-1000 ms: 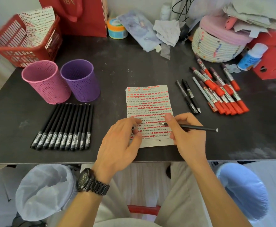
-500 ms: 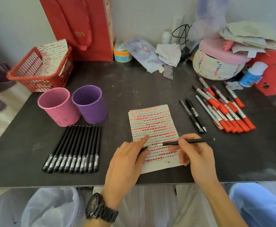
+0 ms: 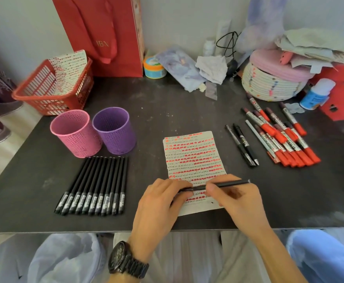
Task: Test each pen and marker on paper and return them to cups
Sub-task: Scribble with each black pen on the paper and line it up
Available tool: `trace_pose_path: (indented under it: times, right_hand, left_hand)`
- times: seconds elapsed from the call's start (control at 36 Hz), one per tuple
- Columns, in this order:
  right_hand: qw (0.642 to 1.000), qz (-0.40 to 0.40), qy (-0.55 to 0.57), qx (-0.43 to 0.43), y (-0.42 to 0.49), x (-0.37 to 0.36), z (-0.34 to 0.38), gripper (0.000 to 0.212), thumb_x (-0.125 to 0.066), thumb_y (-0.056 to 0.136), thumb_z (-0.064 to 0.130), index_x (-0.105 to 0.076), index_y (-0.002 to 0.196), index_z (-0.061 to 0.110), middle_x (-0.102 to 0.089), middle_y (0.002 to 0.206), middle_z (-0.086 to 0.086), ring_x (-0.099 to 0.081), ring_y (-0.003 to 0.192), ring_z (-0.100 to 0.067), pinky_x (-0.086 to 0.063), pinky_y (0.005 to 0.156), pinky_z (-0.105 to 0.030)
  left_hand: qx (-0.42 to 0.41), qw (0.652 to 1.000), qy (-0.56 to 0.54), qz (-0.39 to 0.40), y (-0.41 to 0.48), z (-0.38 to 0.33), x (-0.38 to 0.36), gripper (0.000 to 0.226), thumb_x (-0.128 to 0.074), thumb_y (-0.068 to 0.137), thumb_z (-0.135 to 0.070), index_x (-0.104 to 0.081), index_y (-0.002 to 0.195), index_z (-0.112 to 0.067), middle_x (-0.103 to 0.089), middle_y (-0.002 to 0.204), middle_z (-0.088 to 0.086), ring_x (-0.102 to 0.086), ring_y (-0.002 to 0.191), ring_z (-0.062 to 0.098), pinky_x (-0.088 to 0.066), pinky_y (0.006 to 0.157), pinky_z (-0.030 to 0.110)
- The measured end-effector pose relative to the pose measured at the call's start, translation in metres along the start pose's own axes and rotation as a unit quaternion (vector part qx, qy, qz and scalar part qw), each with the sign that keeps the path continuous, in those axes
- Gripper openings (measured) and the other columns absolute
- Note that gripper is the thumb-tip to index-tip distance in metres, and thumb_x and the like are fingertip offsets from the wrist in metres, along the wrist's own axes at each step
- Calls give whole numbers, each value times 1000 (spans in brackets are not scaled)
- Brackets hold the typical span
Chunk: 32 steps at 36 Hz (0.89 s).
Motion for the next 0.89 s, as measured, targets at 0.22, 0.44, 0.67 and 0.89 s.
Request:
trace_pose_path:
  times: [0.22,0.44,0.67,0.89]
  right_hand:
    - [997,38,-65,-9,3,-11,-2,13,-79,80,35,-80,93,37,-78,93,17,-73,93,-4,-59,81,-28]
    - [988,27,-131,73,-2,-14,11,25,-68,80,59,-74,100,46,-75,95,26,-71,80,-10,-57,68,-24]
    - [968,-16,-209,137,-9,-11,21,10,-66,84,47,-69,89,39,-70,85,30,-65,71,-4,-44,56,-8]
    - [897,-120,-404,135,-8,-5,12,41,-55,90,57,-72,109,24,-71,107,6,-50,110,-18,-48,81,-37]
  left_hand:
    - [-36,998,-8,-46,-5,1,6,18,-58,96,-40,-65,113,-39,-67,110,-26,-56,86,1,-46,78,16]
    - [-46,998,-9,-38,-5,-9,6,19,-59,98,-42,-68,115,-37,-68,110,-25,-60,91,0,-49,78,20]
    - [34,982,-67,-171,-40,14,86,14,-61,93,-39,-67,106,-38,-63,105,-24,-64,93,1,-44,76,5]
    - [223,932,103,-267,-91,122,197,35,-52,96,-46,-73,116,-27,-60,95,-24,-55,84,9,-44,72,21]
Point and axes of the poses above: each hand's wrist, its own y-axis towards the middle knuckle, its own x-axis out of the back of the hand, z = x × y, the point moved 10 cm from there along y, towards the middle knuckle
